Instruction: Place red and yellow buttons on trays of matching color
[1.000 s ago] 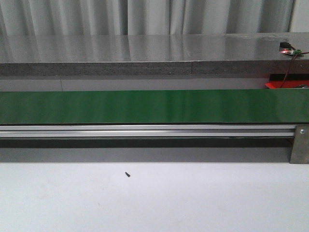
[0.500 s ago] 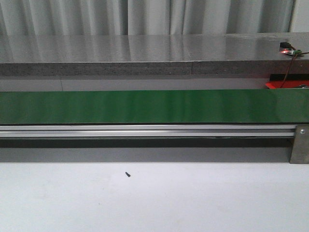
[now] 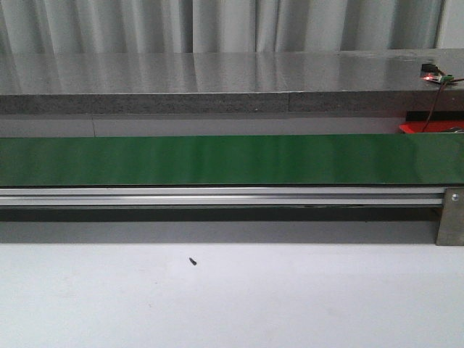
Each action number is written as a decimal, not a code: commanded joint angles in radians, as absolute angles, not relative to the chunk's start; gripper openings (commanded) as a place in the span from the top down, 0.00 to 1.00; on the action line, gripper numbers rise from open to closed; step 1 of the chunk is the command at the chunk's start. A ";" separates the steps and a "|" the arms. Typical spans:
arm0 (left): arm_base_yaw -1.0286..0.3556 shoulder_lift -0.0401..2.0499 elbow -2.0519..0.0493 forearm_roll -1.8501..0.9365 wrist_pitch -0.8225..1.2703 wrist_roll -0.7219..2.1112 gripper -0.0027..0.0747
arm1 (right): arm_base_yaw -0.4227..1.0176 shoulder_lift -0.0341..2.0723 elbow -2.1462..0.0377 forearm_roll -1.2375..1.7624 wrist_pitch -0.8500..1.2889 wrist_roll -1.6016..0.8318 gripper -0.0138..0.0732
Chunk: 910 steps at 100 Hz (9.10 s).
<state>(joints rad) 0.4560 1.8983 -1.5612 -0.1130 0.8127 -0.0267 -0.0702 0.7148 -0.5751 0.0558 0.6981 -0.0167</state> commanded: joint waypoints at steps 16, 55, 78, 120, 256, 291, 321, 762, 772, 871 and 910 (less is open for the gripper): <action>0.428 1.712 -1.571 -0.154 0.851 0.000 0.74 | -0.068 0.710 -0.599 0.050 0.639 -0.024 0.92; 0.297 1.601 -1.383 -0.213 0.806 0.015 0.74 | -0.068 0.710 -0.599 0.050 0.639 -0.024 0.92; 0.245 1.606 -1.328 -0.236 0.747 0.015 0.74 | -0.068 0.710 -0.599 0.050 0.639 -0.024 0.92; 0.237 1.612 -1.308 -0.240 0.744 0.015 0.54 | -0.068 0.710 -0.599 0.050 0.639 -0.024 0.92; 0.529 1.599 -1.319 -0.261 0.713 0.045 0.27 | -0.068 0.710 -0.599 0.050 0.639 -0.024 0.92; 0.584 1.807 -1.478 -0.257 0.717 0.045 0.28 | -0.068 0.710 -0.599 0.050 0.639 -0.024 0.92; 0.586 1.969 -1.615 -0.254 0.717 0.045 0.28 | -0.068 0.710 -0.599 0.050 0.639 -0.024 0.92; -0.024 0.787 -0.701 -0.295 0.649 0.153 0.99 | -0.068 0.710 -0.599 0.050 0.640 -0.024 0.92; -0.024 0.723 -0.646 -0.295 0.644 0.153 0.99 | -0.068 0.710 -0.599 0.050 0.640 -0.024 0.92; -0.024 0.614 -0.579 -0.295 0.636 0.153 0.99 | -0.038 0.706 -0.599 0.049 0.639 -0.024 0.92; -0.024 0.614 -0.579 -0.295 0.636 0.153 0.99 | -0.038 0.706 -0.599 0.044 0.640 -0.024 0.92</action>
<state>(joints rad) -0.0158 0.6127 -0.5513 -0.2726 0.7060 0.1563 -0.0400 0.7100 -0.5751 0.0533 0.6981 -0.0167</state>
